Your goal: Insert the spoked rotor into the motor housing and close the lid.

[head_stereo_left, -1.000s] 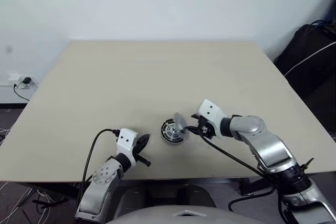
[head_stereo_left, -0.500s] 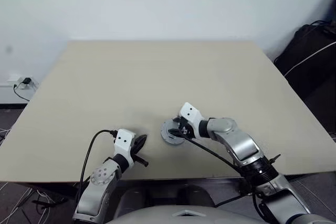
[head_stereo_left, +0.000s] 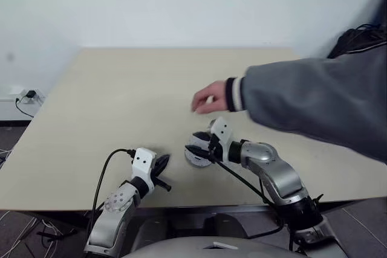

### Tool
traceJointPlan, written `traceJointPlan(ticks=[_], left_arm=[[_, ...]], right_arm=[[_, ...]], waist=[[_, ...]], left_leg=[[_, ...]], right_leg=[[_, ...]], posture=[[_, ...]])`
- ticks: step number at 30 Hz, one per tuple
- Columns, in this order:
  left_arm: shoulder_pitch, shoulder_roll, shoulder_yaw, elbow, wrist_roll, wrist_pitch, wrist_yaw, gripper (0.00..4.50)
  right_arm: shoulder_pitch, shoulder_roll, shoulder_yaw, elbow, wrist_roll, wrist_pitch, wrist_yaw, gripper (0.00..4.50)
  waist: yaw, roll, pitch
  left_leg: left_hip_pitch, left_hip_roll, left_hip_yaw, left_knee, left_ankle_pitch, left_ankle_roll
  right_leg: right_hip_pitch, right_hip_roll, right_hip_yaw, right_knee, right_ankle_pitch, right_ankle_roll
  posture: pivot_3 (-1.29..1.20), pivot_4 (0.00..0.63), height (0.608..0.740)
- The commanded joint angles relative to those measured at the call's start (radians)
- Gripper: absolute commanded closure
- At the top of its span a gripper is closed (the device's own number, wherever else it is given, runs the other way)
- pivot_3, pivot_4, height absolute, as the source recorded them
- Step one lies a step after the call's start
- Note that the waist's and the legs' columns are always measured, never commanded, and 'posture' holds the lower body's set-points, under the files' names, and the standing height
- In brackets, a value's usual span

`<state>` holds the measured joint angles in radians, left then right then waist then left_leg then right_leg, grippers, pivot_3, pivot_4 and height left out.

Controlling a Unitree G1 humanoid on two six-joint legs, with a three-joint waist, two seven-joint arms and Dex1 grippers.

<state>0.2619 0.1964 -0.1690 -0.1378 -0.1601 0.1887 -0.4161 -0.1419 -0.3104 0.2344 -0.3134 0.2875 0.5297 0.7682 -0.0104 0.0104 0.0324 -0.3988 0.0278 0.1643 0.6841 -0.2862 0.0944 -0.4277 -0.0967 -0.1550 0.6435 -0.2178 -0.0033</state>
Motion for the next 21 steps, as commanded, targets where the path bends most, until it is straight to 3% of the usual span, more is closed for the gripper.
traceJointPlan(ticks=[1,21], left_arm=[[-0.009,-0.002,-0.001,-0.032,-0.006,-0.011,-0.005,4.5],[-0.013,-0.009,0.0,-0.022,-0.006,-0.019,-0.003,4.5]], right_arm=[[0.008,0.005,-0.065,-0.099,0.105,-0.014,0.021,1.9],[0.002,-0.057,-0.036,-0.132,0.171,0.018,0.014,1.9]], waist=[[0.002,0.0,0.001],[0.001,0.0,0.001]], left_leg=[[0.0,0.0,0.0,0.0,0.0,0.001],[0.0,-0.001,0.0,0.0,-0.002,0.003]], right_leg=[[0.0,0.0,0.0,0.0,0.0,0.0],[0.0,-0.001,0.001,-0.001,0.001,0.001]], posture=[[0.0,0.0,0.74],[0.0,0.0,0.74]])
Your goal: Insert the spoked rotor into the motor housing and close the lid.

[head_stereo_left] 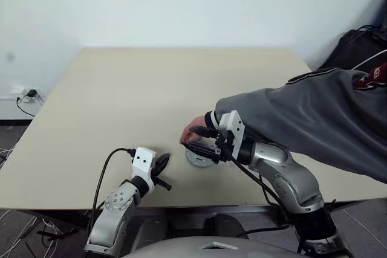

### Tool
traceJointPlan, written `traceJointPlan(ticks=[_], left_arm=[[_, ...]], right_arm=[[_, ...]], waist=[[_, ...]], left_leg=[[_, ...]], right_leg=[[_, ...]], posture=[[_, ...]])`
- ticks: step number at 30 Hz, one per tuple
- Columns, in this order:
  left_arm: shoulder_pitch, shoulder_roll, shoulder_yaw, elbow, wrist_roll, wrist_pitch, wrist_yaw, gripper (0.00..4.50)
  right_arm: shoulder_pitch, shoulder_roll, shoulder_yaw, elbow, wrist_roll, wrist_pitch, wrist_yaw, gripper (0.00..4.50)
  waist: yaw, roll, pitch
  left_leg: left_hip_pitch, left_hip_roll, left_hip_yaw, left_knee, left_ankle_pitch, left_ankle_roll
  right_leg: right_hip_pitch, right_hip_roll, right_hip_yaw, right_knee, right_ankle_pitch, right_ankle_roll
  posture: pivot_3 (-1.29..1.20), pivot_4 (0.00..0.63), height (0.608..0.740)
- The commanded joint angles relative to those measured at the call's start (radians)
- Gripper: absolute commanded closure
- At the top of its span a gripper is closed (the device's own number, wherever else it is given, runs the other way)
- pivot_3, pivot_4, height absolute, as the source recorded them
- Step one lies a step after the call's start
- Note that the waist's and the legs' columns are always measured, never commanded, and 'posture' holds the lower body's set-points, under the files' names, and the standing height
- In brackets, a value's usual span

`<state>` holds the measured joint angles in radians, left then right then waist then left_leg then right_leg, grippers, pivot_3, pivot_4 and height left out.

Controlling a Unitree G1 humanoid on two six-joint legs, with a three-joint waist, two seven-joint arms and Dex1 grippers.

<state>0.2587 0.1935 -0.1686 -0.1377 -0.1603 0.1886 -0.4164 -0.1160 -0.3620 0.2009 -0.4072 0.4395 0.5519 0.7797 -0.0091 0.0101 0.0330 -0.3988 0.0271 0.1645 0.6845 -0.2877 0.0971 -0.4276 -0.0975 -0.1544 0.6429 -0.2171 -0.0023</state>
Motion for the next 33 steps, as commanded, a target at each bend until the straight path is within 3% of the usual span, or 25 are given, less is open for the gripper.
traceJointPlan(ticks=[1,33], left_arm=[[-0.011,-0.007,0.0,-0.021,-0.006,-0.02,-0.003,4.5],[-0.013,-0.011,0.005,0.01,-0.005,-0.046,-0.008,4.5]], right_arm=[[-0.025,-0.006,-0.002,-0.038,0.02,-0.004,0.002,1.9],[-0.052,-0.016,0.021,-0.055,0.037,0.002,-0.003,1.9]], waist=[[0.0,0.0,0.0],[0.0,0.0,0.0]], left_leg=[[0.0,0.0,0.0,0.0,0.0,0.0],[0.0,0.0,0.0,0.0,-0.001,0.001]], right_leg=[[0.0,0.0,0.0,0.0,0.0,0.0],[0.0,0.0,0.0,0.0,0.0,0.0]], posture=[[0.0,0.0,0.74],[0.0,0.0,0.74]])
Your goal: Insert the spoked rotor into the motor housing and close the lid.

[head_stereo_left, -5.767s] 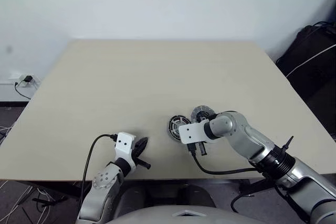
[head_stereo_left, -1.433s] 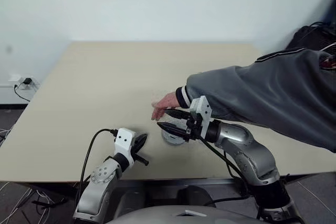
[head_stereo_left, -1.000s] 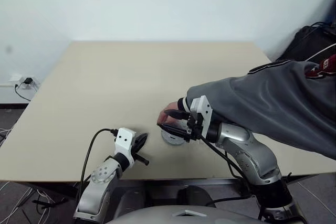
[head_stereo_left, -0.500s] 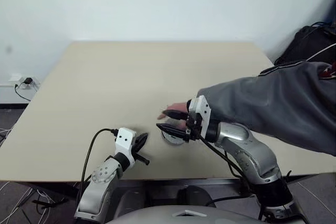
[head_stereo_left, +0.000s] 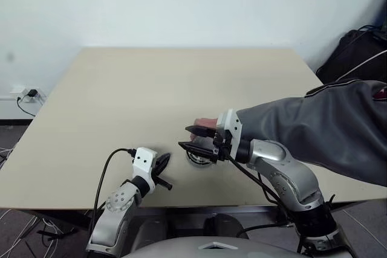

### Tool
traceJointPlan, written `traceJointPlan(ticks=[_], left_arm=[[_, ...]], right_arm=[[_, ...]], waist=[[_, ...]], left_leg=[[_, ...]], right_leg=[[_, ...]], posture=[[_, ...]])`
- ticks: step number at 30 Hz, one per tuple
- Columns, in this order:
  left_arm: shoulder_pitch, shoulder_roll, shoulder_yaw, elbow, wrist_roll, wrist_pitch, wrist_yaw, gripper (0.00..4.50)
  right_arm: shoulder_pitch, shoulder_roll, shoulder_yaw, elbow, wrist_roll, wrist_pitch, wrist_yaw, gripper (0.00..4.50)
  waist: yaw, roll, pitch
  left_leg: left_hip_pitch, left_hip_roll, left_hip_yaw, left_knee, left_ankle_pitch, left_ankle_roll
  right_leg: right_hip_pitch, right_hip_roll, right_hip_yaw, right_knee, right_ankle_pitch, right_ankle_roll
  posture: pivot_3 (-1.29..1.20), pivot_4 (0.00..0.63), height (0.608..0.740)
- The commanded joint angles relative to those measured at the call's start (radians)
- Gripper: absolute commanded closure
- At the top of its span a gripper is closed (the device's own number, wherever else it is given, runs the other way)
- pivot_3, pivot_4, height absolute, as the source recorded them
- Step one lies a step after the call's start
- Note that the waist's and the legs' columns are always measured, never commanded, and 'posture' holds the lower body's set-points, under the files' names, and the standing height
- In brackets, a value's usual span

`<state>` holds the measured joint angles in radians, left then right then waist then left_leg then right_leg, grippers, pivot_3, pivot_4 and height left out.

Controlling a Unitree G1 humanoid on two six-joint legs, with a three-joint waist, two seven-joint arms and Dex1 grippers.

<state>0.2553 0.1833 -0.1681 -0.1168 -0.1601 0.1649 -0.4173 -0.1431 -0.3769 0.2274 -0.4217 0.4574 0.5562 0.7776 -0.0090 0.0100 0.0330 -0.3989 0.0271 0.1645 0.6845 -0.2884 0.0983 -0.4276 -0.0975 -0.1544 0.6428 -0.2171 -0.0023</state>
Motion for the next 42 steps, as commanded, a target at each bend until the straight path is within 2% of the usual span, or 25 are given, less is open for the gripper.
traceJointPlan(ticks=[1,17,24,29,33,38,42], left_arm=[[-0.01,-0.001,0.004,-0.012,-0.005,-0.021,-0.007,4.5],[-0.019,0.006,0.004,-0.025,-0.008,-0.008,-0.012,4.5],[-0.017,0.008,0.001,-0.03,-0.007,-0.003,-0.014,4.5],[-0.014,0.009,0.0,-0.036,-0.007,0.001,-0.013,4.5],[-0.011,0.009,-0.002,-0.04,-0.007,0.005,-0.012,4.5],[-0.014,0.006,-0.005,-0.042,-0.008,0.012,-0.011,4.5],[-0.014,0.006,-0.006,-0.045,-0.007,0.017,-0.012,4.5]], right_arm=[[-0.026,-0.001,-0.006,-0.04,0.019,-0.002,-0.001,1.9],[-0.029,0.001,-0.01,-0.038,0.003,-0.019,-0.015,1.9],[-0.065,0.043,-0.09,0.025,-0.079,-0.015,-0.203,1.9],[-0.089,-0.088,-0.072,0.1,-0.275,0.06,-0.317,1.9],[-0.087,-0.256,0.017,0.102,-0.412,0.171,-0.297,1.9],[-0.047,-0.403,0.075,0.025,-0.376,0.201,-0.108,1.9],[-0.035,-0.428,0.061,0.015,-0.337,0.179,-0.027,1.9]], waist=[[0.0,0.0,0.0],[0.0,0.0,0.0],[0.0,0.0,0.0],[0.002,0.0,0.0],[-0.001,0.001,0.0],[-0.001,0.001,0.001],[-0.001,0.0,0.001]], left_leg=[[0.0,0.0,0.0,0.0,0.0,0.0],[0.0,0.0,0.0,0.0,0.0,0.0],[0.0,0.0,0.0,0.0,0.001,-0.002],[-0.001,-0.001,0.001,0.0,0.002,-0.003],[-0.002,-0.001,0.001,0.0,0.002,-0.003],[-0.001,0.0,0.0,-0.001,0.001,-0.001],[-0.001,0.0,-0.001,0.0,-0.001,0.002]], right_leg=[[0.0,0.0,0.0,0.0,0.0,0.0],[0.0,0.0,0.0,0.0,0.0,0.0],[0.0,0.0,0.0,0.0,0.0,0.0],[0.0,-0.001,0.0,0.0,0.0,0.0],[-0.002,-0.001,0.0,0.0,0.0,-0.001],[-0.002,0.0,-0.002,0.0,-0.002,-0.002],[-0.001,0.0,-0.002,0.0,-0.001,-0.001]], posture=[[0.0,0.0,0.74],[0.0,0.0,0.74],[0.0,0.0,0.74],[0.0,0.0,0.74],[0.0,0.0,0.74],[0.0,0.0,0.74],[0.0,0.0,0.74]])
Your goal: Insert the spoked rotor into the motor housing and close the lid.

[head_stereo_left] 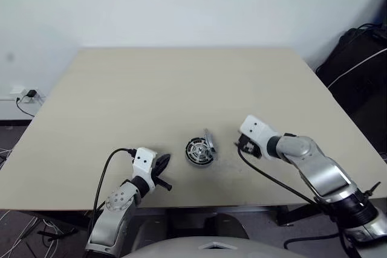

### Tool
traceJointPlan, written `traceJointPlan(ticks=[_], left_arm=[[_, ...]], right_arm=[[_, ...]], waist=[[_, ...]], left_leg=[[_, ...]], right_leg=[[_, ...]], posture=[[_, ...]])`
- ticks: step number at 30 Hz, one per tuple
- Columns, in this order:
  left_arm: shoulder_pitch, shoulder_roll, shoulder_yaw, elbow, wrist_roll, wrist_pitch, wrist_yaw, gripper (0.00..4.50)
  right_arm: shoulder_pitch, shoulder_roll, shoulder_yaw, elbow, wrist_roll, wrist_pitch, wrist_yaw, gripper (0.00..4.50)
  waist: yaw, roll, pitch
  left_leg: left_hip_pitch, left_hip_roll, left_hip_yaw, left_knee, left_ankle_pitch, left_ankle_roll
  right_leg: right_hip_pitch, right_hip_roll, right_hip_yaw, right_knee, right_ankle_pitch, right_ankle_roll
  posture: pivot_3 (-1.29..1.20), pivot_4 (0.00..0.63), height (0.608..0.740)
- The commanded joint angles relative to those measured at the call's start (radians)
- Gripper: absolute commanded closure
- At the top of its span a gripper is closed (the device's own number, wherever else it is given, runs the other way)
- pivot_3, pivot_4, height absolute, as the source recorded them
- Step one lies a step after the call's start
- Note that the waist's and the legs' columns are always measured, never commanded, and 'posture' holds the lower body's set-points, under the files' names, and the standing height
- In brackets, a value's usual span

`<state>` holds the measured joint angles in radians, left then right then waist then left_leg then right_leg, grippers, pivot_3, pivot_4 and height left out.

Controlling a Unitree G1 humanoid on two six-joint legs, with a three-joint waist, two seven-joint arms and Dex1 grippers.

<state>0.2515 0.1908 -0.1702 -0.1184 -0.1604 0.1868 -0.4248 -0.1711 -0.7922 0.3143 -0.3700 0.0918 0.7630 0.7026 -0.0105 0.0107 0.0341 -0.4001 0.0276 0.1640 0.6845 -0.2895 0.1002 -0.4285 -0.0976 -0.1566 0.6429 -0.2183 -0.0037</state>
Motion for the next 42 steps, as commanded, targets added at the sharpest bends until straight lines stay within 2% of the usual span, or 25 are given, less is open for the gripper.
traceJointPlan(ticks=[1,15,23,42], left_arm=[[-0.011,-0.002,-0.004,-0.044,-0.007,-0.003,-0.004,4.5],[0.006,0.004,0.005,-0.061,-0.008,0.001,0.003,4.5],[0.012,0.005,0.007,-0.063,-0.008,-0.001,0.01,4.5],[-0.001,-0.003,0.004,-0.051,-0.006,-0.003,0.012,4.5]], right_arm=[[-0.006,-0.01,-0.034,-0.032,0.043,-0.04,0.067,1.9],[-0.045,0.113,-0.065,0.091,0.143,-0.134,0.153,1.9],[-0.084,0.169,-0.063,0.159,0.142,-0.17,0.151,1.9],[-0.139,0.299,0.063,0.321,0.102,-0.165,0.195,1.9]], waist=[[0.001,-0.001,0.001],[0.003,-0.003,0.002],[0.002,-0.003,0.003],[0.001,-0.002,0.002]], left_leg=[[0.0,0.0,0.0,0.0,0.0,0.0],[0.0,0.0,0.0,0.001,0.0,0.001],[0.0,0.0,0.0,0.001,0.001,-0.002],[0.0,0.0,0.0,0.001,0.002,-0.004]], right_leg=[[0.0,0.0,0.0,0.0,0.0,0.0],[0.001,0.0,0.0,-0.001,0.001,0.002],[0.001,0.0,0.001,-0.001,0.001,0.002],[0.001,0.0,0.001,0.0,0.001,0.001]], posture=[[0.0,0.0,0.74],[0.0,0.0,0.74],[0.0,0.0,0.74],[0.0,0.0,0.74]])
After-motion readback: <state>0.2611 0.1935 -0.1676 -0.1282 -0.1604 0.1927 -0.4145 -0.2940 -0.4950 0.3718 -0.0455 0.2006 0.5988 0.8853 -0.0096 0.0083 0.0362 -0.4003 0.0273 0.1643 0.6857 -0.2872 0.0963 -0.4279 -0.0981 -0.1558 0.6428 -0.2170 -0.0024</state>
